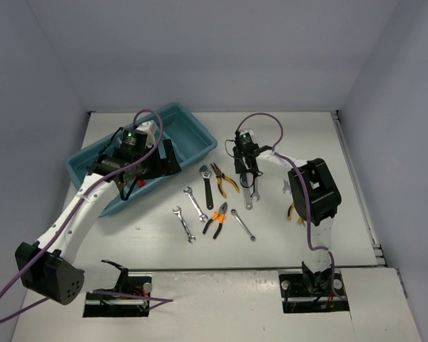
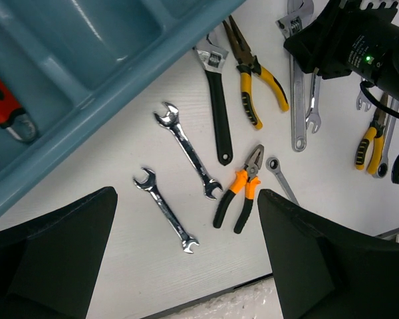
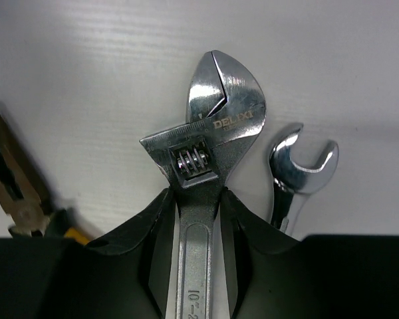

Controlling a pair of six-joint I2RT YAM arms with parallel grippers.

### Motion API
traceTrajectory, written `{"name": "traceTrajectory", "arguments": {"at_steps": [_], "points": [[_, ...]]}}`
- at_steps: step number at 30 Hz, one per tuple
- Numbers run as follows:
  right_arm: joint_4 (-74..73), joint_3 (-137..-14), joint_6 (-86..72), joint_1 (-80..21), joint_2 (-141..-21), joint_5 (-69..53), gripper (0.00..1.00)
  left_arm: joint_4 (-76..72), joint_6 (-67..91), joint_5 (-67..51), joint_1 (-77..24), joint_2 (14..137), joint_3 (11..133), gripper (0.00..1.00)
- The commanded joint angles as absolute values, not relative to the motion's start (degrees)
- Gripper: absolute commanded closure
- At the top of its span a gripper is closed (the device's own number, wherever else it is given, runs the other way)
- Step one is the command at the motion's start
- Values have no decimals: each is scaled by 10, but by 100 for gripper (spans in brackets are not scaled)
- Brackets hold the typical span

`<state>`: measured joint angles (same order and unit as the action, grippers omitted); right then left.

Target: Sort the tools into containers

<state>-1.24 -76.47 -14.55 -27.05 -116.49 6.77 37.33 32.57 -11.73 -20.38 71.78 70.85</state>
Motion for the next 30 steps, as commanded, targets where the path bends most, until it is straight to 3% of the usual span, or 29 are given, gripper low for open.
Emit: {"name": "traceTrajectory", "arguments": {"at_steps": [1, 14, 30], "points": [[-88, -740, -93, -272, -1100, 29, 100, 293, 364, -135, -225, 745, 728, 15], [-44, -650, -46, -273, -989, 4, 100, 211, 399, -156, -269, 821, 720, 15], [-58, -594, -85, -284, -1005, -3, 100, 204, 395, -163, -291, 845, 721, 15]]}}
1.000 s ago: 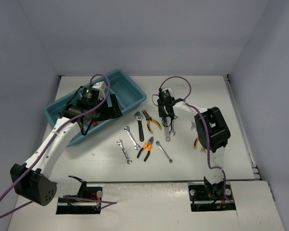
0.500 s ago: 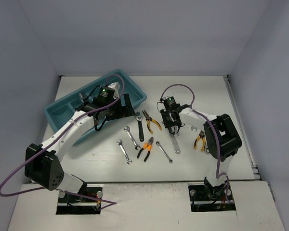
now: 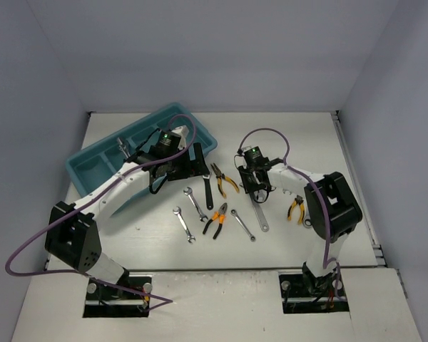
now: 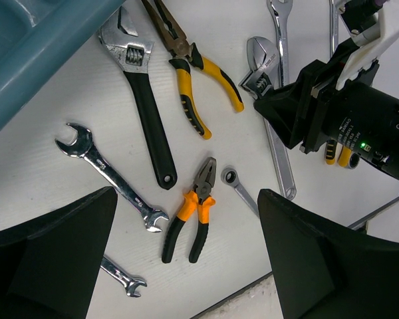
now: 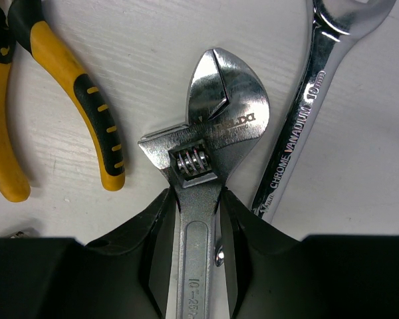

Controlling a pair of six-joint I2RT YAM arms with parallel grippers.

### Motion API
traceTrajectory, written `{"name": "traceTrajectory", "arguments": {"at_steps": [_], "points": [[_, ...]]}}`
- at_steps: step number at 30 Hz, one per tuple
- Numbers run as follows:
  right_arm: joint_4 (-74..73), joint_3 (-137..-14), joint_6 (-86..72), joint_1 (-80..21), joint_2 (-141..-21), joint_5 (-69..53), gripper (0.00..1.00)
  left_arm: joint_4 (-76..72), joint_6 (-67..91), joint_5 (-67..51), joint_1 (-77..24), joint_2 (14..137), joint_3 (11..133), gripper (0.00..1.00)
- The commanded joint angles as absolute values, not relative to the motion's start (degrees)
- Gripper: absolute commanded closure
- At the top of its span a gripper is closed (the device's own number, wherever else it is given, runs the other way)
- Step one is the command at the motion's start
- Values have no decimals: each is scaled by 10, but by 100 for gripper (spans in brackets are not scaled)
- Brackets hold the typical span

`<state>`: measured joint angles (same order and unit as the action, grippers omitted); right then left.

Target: Sort the tools into containers

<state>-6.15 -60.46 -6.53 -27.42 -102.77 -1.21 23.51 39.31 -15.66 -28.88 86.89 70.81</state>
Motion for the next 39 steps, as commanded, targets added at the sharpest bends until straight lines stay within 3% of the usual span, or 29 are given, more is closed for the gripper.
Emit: {"name": "traceTrajectory", "arguments": {"at_steps": [1, 12, 17, 28, 31, 33, 39], "points": [[-59, -593, -88, -288, -1004, -3, 100, 204, 395, -164, -290, 844, 720, 15], [-127, -590, -119, -298, -1007, 16, 56, 209, 392, -168, -291, 839, 714, 15], [-162, -604, -116, -298, -1026, 8, 52, 220, 381, -162, -290, 832, 714, 15], [-176, -642, -88, -298, -1078, -31, 60, 227, 372, -160, -290, 833, 716, 15], [-182, -649, -91, -298, -1095, -35, 70, 228, 372, -161, -290, 834, 717, 15], [-186, -650, -92, -298, -1102, -36, 97, 227, 372, -161, -291, 835, 717, 15], [-184, -648, -86, -298, -1077, -7, 100, 221, 374, -164, -290, 843, 717, 15]]}}
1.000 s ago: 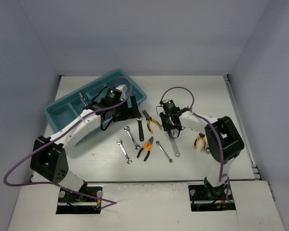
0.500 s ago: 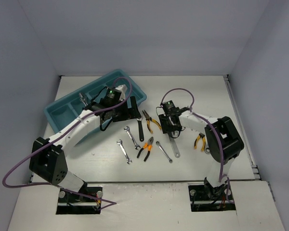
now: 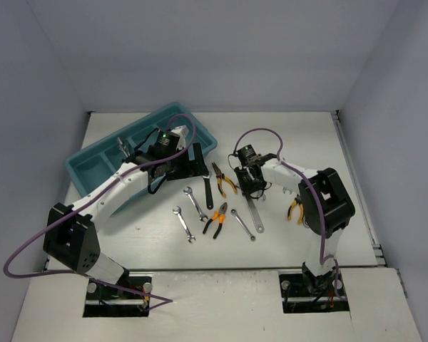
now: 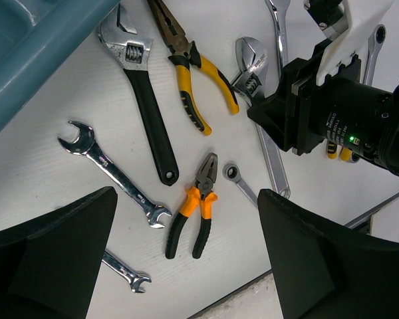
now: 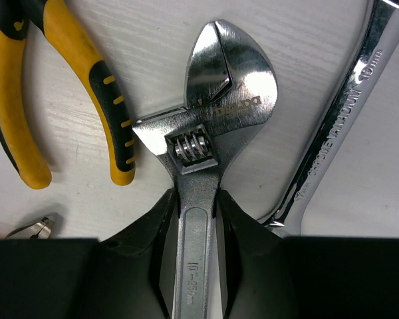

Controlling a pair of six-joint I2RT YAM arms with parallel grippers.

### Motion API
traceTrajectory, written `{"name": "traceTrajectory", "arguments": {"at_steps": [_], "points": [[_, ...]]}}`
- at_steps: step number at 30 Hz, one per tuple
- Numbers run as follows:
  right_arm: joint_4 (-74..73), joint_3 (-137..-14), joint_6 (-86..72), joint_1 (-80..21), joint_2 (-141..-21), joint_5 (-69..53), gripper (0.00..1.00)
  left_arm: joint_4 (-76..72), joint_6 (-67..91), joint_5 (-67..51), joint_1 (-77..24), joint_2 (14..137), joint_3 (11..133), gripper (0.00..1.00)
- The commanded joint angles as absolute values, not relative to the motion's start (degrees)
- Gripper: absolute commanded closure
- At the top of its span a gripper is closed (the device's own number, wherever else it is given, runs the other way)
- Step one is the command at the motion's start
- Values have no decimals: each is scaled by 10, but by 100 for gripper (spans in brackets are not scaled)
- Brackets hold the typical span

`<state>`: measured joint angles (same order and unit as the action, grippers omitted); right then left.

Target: Sort the tools into containers

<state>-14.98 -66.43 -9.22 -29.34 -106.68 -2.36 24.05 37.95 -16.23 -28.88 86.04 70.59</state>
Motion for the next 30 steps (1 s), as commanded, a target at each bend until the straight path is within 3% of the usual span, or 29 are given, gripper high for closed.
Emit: {"name": "traceTrajectory", "arguments": {"at_steps": [1, 18, 30], "points": [[-182, -648, -81, -298, -1065, -3, 100, 219, 375, -165, -290, 845, 718, 15], [-77, -597, -29, -301, -845, -84, 100, 87, 436, -228, -295, 891, 712, 15], [-37, -603, -53, -317, -807, -156, 100, -47, 483, -254, -334, 932, 697, 15]]}}
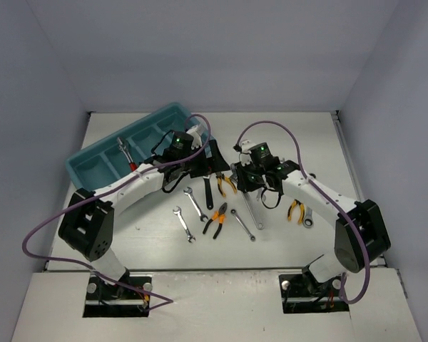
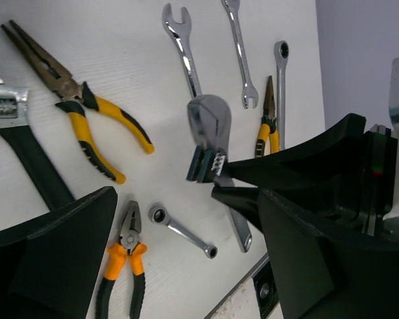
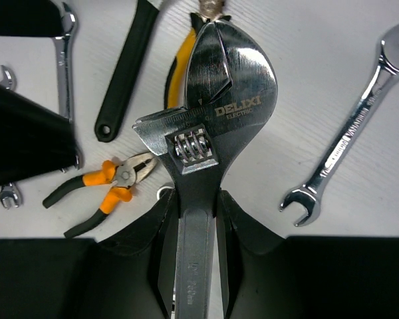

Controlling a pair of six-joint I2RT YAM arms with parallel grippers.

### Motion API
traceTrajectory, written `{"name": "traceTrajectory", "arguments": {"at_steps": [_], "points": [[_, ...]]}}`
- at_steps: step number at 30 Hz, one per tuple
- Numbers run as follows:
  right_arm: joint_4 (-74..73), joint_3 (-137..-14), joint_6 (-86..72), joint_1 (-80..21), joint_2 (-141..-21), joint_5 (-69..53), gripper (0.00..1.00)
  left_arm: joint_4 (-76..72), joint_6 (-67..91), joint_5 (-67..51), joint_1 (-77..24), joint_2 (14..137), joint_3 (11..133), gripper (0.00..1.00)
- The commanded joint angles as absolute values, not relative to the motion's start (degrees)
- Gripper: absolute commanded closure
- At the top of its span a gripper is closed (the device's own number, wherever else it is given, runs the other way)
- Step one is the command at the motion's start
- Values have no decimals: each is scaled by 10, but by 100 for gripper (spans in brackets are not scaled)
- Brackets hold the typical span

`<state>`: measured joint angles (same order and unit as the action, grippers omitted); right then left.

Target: Sort the tools into containers

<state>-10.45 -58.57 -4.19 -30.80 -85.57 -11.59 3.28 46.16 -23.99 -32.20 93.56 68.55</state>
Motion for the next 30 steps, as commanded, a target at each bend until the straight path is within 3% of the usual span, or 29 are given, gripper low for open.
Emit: {"name": "traceTrajectory", "arguments": {"at_steps": [1, 7, 12, 17, 24, 28, 29, 30], "points": [[-33, -603, -57, -318, -804, -162, 100, -47, 483, -254, -336, 935, 699, 15], [-13, -608, -73, -326, -792, -181, 100, -50, 492, -247, -347, 945, 704, 16], [-5, -606, -86, -328, -781, -188, 100, -50, 502, -237, -353, 947, 702, 24], [22, -599, -100, -330, -772, -195, 100, -56, 507, -243, -359, 952, 705, 46], [40, -590, -111, -333, -766, -200, 100, -72, 516, -249, -369, 958, 699, 61], [47, -587, -115, -337, -769, -205, 100, -82, 509, -243, -368, 947, 693, 94], [48, -587, -115, -337, -769, -207, 100, -82, 506, -243, -368, 945, 693, 100], [49, -587, -115, -339, -770, -206, 100, -82, 503, -243, -368, 942, 693, 100]]}}
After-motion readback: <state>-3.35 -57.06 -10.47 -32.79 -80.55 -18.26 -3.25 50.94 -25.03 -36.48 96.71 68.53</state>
